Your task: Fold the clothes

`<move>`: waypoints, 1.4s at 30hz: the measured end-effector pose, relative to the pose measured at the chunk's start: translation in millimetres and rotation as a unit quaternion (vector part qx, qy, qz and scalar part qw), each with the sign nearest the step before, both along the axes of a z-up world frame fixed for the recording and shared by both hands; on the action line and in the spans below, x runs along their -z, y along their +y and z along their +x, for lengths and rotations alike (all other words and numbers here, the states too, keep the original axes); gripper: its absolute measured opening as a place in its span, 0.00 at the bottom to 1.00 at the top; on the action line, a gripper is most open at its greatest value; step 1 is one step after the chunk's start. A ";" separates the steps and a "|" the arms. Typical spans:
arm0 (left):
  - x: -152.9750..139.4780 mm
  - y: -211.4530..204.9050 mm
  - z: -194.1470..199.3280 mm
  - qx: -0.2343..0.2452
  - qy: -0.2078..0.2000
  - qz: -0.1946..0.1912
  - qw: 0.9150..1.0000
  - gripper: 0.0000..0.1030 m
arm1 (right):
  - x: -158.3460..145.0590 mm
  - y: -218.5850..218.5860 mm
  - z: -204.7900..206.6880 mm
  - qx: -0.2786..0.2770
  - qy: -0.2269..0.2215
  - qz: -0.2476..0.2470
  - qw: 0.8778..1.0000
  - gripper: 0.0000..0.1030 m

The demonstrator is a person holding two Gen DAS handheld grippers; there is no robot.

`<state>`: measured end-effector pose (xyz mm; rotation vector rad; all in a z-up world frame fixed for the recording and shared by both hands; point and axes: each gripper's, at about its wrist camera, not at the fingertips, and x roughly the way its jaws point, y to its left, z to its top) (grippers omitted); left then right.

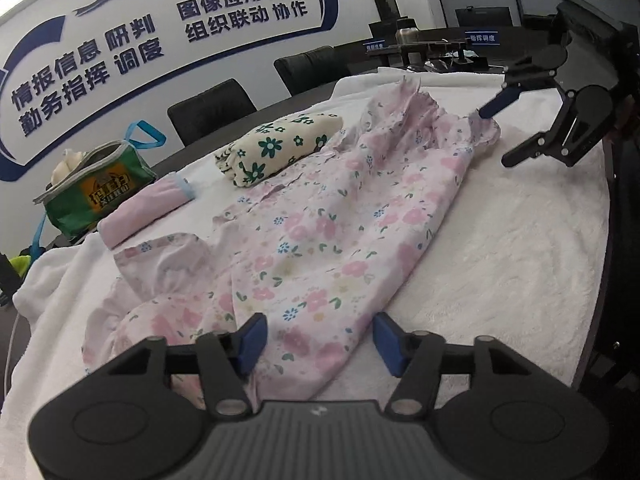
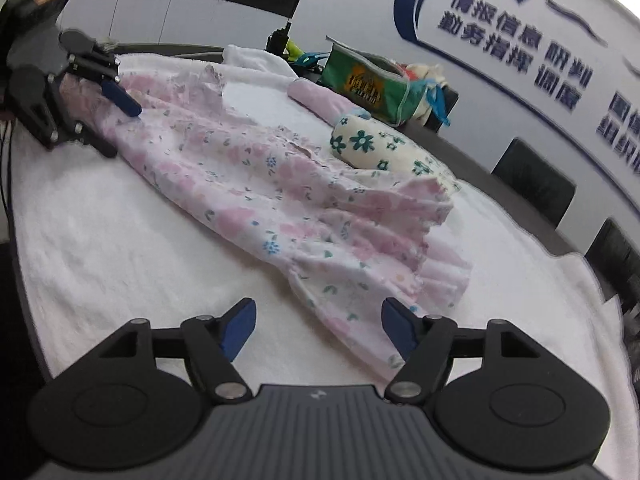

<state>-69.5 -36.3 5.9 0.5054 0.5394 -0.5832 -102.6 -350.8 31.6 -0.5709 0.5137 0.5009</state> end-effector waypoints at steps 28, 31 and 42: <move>-58.0 15.1 -32.4 0.011 0.040 -0.137 0.990 0.42 | -57.2 22.1 -79.6 -0.077 -0.026 0.087 0.993 0.66; -36.6 -17.9 -6.0 -0.011 0.049 -0.109 0.993 0.35 | -40.1 42.2 -28.9 -0.042 -0.016 0.104 0.994 0.65; -20.9 -12.1 7.8 -0.049 0.077 -0.107 0.990 0.33 | 11.8 -20.9 5.3 0.096 0.085 0.142 0.982 0.37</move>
